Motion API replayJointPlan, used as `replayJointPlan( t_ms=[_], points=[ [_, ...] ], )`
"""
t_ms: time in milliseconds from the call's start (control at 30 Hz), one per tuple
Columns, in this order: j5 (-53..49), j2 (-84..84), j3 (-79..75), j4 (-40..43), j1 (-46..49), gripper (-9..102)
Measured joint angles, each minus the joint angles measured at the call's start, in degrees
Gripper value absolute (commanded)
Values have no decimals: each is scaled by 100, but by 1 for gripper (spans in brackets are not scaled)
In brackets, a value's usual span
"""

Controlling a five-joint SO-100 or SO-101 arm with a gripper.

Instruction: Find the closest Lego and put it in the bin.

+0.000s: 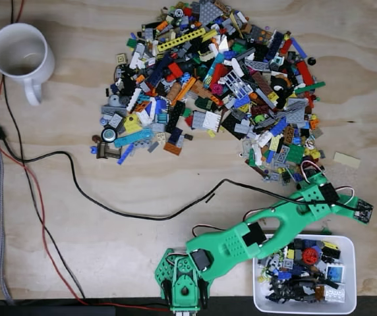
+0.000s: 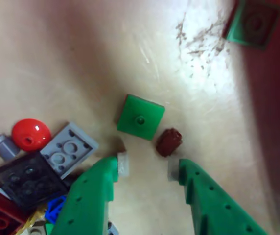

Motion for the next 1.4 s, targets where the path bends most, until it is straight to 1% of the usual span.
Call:
replayJointPlan(
  t_ms=[400, 567, 800, 1133, 1267, 1400],
  points=[
    [70, -35, -35, 0, 264, 14],
    [202, -308, -413, 9, 220, 10],
    [229, -343, -448, 9, 193, 6],
    [229, -387, -527, 26, 193, 5],
    [325, -387, -976, 404, 167, 6],
    [422, -343, -2013, 1274, -18, 6]
  ],
)
